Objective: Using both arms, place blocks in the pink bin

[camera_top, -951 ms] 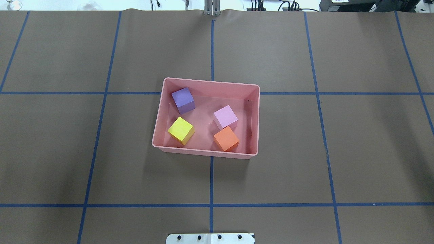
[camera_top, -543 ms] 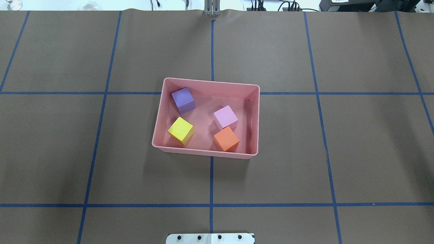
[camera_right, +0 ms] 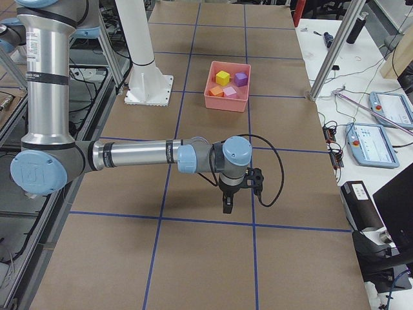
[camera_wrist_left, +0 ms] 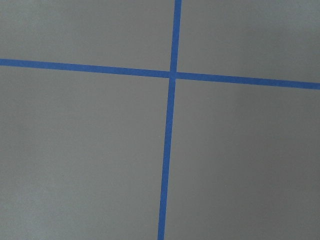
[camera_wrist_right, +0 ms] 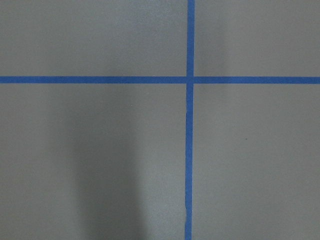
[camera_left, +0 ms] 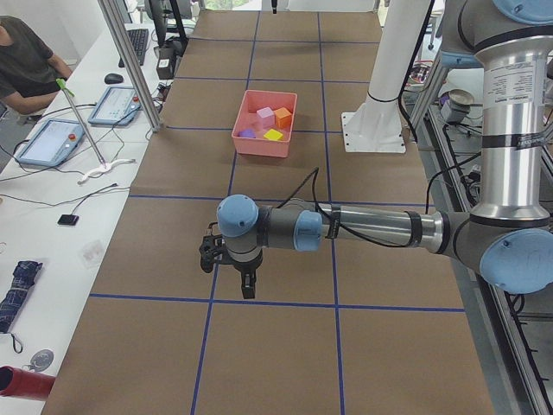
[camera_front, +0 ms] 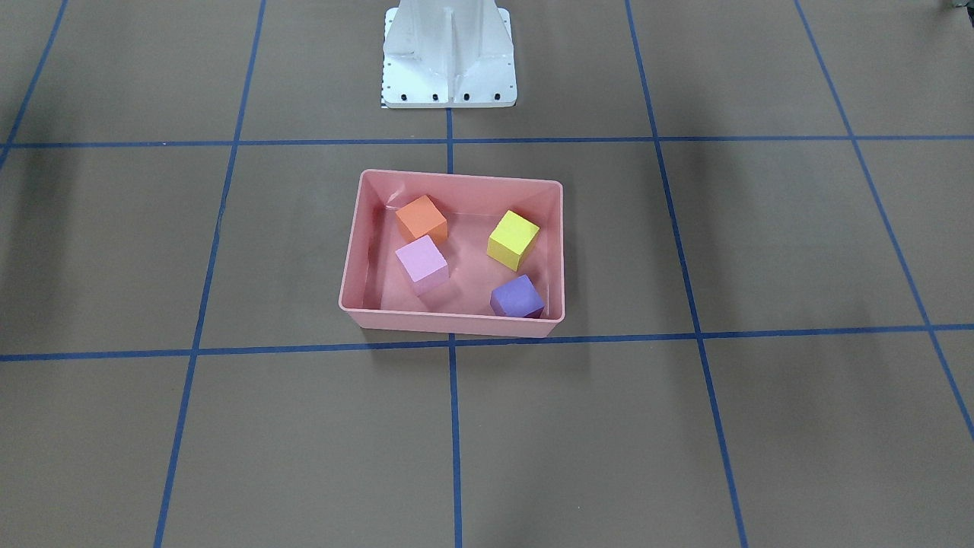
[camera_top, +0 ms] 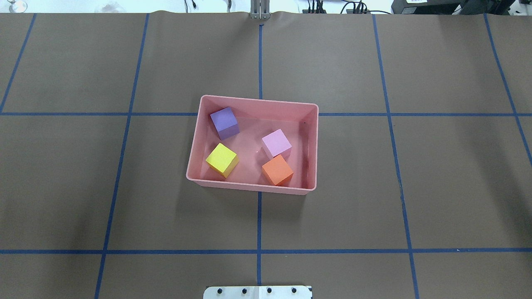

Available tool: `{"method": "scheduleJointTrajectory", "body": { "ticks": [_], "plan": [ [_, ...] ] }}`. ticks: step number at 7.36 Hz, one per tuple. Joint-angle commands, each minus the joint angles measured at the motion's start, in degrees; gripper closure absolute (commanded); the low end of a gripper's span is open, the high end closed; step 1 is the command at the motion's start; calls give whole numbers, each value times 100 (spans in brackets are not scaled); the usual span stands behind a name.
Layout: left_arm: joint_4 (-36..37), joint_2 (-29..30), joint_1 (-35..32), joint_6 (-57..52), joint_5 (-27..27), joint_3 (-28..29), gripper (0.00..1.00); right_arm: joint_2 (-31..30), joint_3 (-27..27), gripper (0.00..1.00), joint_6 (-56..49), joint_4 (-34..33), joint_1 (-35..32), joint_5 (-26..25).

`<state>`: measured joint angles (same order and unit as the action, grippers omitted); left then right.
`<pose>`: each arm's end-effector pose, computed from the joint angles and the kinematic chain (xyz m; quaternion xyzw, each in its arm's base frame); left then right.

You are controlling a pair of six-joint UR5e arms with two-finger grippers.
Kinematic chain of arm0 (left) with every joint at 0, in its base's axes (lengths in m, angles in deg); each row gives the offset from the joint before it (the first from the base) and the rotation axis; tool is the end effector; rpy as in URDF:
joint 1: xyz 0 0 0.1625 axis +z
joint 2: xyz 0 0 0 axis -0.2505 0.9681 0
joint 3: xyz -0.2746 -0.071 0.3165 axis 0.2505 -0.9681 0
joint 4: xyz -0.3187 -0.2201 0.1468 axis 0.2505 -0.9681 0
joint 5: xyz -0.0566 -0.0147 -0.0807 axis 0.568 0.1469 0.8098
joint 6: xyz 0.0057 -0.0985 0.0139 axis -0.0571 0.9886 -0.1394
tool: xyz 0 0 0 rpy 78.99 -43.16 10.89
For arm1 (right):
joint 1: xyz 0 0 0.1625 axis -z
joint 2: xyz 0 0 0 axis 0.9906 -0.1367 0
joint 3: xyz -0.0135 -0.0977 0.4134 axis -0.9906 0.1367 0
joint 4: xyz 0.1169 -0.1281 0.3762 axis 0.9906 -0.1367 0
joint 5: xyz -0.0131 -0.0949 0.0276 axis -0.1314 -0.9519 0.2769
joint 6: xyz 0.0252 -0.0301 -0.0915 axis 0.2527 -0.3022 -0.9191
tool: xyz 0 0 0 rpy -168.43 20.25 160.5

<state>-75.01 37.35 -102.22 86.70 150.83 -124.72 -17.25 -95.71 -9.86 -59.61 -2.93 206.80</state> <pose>-0.0418 -0.4628 0.6210 -0.0114 0.3999 -0.0342 0.9159 0.0242 -0.4693 0.6201 -0.0140 -0.3729 0.0018 0.9277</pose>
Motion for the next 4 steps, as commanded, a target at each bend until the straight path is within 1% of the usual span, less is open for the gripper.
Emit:
{"method": "scheduleJointTrajectory", "body": {
  "ticks": [1,4],
  "plan": [
    [0,3,0,-5,-16,-22,0,-3,28,0,-2,0,0,1],
    [0,73,0,-40,-121,-40,0,-3,19,0,-11,0,0,1]
  ]
}}
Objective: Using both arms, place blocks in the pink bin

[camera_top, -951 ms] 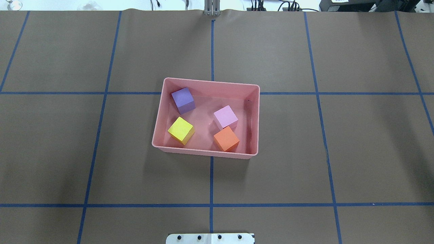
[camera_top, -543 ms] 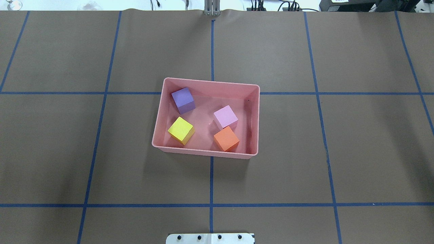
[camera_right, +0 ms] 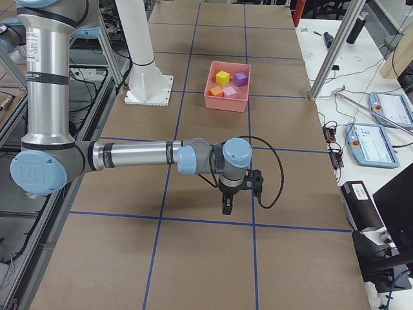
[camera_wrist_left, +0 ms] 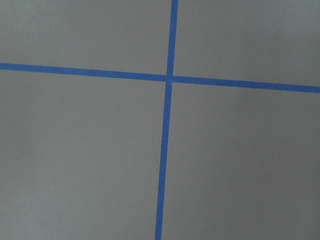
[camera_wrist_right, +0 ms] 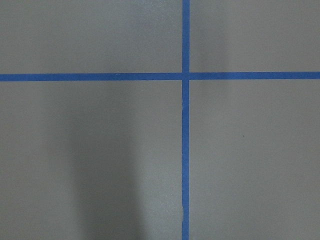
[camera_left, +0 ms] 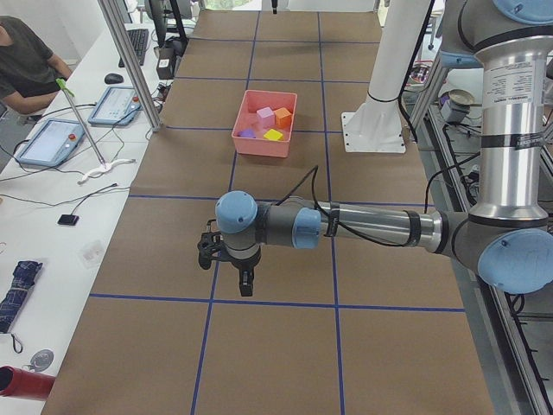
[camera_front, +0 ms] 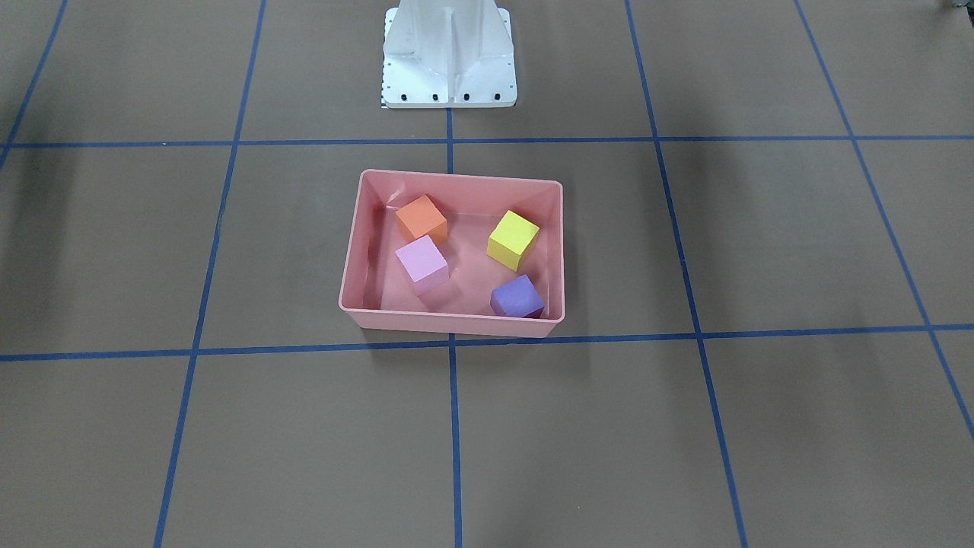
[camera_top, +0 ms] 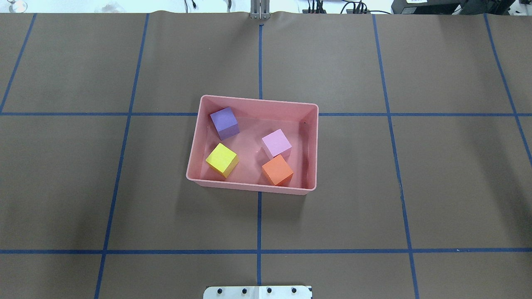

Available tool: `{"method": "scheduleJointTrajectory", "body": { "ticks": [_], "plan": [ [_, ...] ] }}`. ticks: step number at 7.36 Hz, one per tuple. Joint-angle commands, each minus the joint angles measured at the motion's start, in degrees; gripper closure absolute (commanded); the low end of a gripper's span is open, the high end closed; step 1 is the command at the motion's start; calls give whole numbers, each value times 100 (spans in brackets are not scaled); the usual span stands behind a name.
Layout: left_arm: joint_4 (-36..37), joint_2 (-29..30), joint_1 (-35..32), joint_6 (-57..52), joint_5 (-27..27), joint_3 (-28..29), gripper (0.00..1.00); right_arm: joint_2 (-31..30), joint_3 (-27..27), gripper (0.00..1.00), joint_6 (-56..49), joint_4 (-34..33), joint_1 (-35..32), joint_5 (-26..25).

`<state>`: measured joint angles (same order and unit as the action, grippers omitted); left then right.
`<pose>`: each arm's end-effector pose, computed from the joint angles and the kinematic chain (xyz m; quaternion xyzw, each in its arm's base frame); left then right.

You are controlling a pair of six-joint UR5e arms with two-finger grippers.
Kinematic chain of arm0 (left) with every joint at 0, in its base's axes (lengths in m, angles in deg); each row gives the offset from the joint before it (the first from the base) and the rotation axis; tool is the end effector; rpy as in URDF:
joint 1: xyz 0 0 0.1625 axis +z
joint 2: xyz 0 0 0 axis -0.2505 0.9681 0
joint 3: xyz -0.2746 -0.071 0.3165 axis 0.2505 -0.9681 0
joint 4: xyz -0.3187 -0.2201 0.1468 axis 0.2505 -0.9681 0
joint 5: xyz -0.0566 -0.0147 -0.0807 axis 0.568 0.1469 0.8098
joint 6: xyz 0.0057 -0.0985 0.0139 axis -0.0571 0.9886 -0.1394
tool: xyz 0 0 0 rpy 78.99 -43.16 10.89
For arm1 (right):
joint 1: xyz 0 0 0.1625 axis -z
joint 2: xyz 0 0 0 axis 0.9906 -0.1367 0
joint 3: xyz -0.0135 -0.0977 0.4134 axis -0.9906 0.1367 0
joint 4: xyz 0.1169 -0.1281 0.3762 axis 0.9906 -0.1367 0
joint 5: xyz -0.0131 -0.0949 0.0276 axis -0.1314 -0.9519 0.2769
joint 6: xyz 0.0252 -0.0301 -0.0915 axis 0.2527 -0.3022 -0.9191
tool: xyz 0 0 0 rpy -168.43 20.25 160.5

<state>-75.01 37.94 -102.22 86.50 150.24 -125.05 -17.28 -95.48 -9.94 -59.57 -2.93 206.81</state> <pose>-0.0423 -0.4678 0.6141 -0.0029 0.3957 -0.0296 0.9179 0.0242 -0.4689 0.6222 -0.0155 -0.3729 0.0019 0.9278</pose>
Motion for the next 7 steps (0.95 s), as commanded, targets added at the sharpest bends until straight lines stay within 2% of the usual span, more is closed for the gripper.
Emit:
{"method": "scheduleJointTrajectory", "body": {
  "ticks": [1,4,7],
  "plan": [
    [-191,-47,0,-29,-201,-59,0,9,5,0,-3,-4,0,-9],
    [-290,-13,0,-512,-256,10,0,26,23,0,-3,5,0,-9],
    [-290,-30,0,-460,-247,-24,0,35,14,0,5,5,0,-9]
  ]
}}
